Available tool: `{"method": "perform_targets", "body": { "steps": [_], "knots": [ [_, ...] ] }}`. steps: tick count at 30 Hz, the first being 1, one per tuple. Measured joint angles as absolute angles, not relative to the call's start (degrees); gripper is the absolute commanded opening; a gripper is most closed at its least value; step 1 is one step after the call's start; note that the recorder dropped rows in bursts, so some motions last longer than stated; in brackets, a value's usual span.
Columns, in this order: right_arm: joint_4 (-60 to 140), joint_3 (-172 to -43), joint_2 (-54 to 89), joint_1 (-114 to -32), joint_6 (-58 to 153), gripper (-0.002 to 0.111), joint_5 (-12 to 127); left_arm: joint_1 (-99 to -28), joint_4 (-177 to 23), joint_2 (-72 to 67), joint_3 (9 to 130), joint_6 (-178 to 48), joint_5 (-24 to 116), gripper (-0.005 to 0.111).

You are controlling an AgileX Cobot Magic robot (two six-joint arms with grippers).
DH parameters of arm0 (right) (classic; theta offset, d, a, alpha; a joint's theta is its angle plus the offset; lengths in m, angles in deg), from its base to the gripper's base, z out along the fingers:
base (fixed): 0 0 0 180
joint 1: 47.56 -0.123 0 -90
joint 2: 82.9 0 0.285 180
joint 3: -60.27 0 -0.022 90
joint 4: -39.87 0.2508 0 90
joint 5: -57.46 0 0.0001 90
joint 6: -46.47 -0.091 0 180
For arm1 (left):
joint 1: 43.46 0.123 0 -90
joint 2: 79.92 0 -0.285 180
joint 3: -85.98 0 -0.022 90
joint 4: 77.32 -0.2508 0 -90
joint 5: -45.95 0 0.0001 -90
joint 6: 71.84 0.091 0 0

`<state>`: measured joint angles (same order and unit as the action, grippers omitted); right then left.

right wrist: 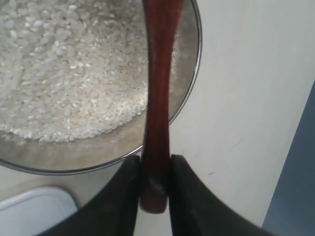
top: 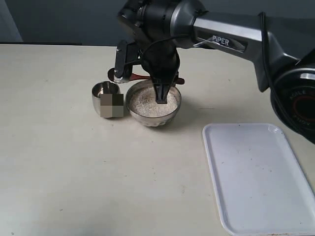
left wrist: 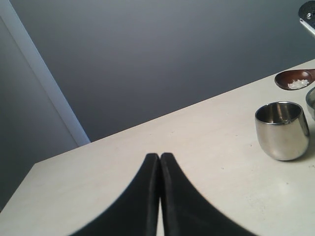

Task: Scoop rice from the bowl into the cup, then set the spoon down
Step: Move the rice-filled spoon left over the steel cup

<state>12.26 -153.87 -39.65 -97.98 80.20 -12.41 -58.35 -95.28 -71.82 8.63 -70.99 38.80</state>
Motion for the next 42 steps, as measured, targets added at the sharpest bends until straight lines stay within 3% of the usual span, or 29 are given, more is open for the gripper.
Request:
{"method": "perform_targets", "body": {
  "steps": [42],
  "knots": [
    [15.31,-154.25,-39.65,-98.09,83.12,-0.001,-12.41,-58.35,-95.28,-71.82,8.63,-70.99,38.80,0.000]
  ]
}}
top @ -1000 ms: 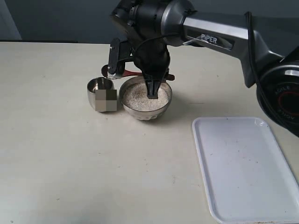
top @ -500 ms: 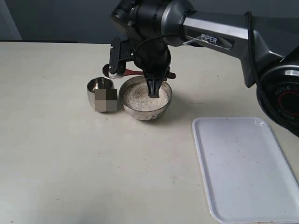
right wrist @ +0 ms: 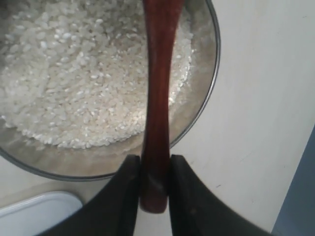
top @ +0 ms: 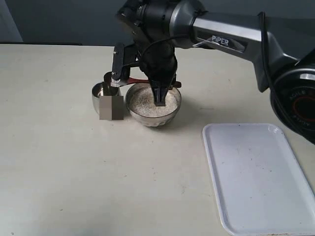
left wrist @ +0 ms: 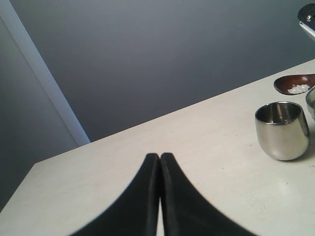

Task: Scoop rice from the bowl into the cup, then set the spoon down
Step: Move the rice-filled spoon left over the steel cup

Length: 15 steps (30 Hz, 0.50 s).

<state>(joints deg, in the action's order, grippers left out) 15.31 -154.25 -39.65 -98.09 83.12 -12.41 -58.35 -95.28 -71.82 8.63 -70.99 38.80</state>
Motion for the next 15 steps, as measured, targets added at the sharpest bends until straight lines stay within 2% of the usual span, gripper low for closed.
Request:
{"method": "perform_targets", "body": {
  "steps": [15],
  "knots": [
    [14.19,-159.25,-40.29,-98.09,82.60,-0.001,-12.41,-58.35,-95.28,-71.82,8.63,-70.99,38.80,0.000]
  ]
}}
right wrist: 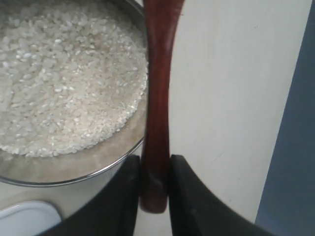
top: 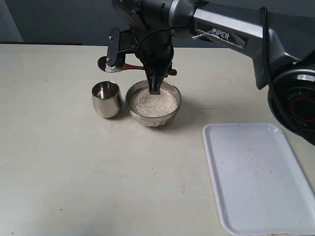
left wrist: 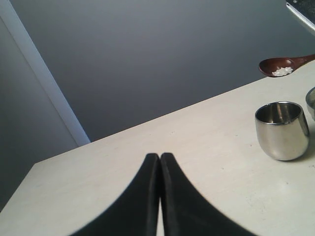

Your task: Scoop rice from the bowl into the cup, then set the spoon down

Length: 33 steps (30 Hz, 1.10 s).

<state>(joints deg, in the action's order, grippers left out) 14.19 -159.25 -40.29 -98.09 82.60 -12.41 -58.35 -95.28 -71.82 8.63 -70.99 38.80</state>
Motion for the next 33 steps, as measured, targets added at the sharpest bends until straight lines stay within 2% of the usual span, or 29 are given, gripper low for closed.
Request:
{"method": "perform_targets", "body": {
  "steps": [33],
  "knots": [
    [6.61,-159.25,-44.32,-101.47,77.54,-0.001,-7.57,-58.35,-95.28,-71.82,8.63,-70.99,38.80,0.000]
  ]
}}
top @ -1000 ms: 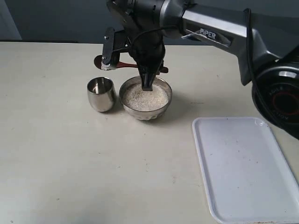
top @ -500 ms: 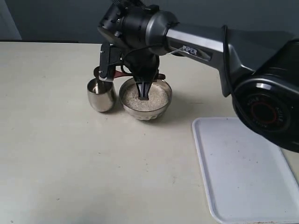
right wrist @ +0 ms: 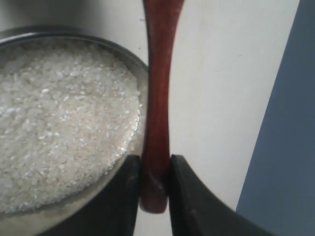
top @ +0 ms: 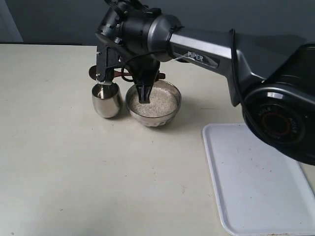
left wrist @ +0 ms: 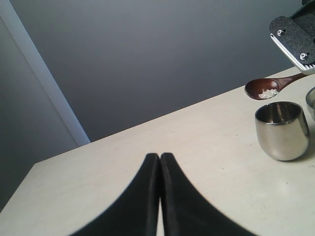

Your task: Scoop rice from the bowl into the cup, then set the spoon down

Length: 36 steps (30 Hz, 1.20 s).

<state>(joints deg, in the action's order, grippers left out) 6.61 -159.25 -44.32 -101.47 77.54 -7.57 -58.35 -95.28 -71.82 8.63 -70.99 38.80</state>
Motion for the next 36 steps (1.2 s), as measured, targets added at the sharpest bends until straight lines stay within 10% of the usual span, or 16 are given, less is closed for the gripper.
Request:
{"method": "perform_targets", "body": {
  "steps": [36],
  "knots": [
    [0.34,-159.25,-46.60,-103.13,70.97,-0.001,-7.53,-58.35,-95.28,-71.82,8.63,-70.99,38.80,0.000]
  ]
}}
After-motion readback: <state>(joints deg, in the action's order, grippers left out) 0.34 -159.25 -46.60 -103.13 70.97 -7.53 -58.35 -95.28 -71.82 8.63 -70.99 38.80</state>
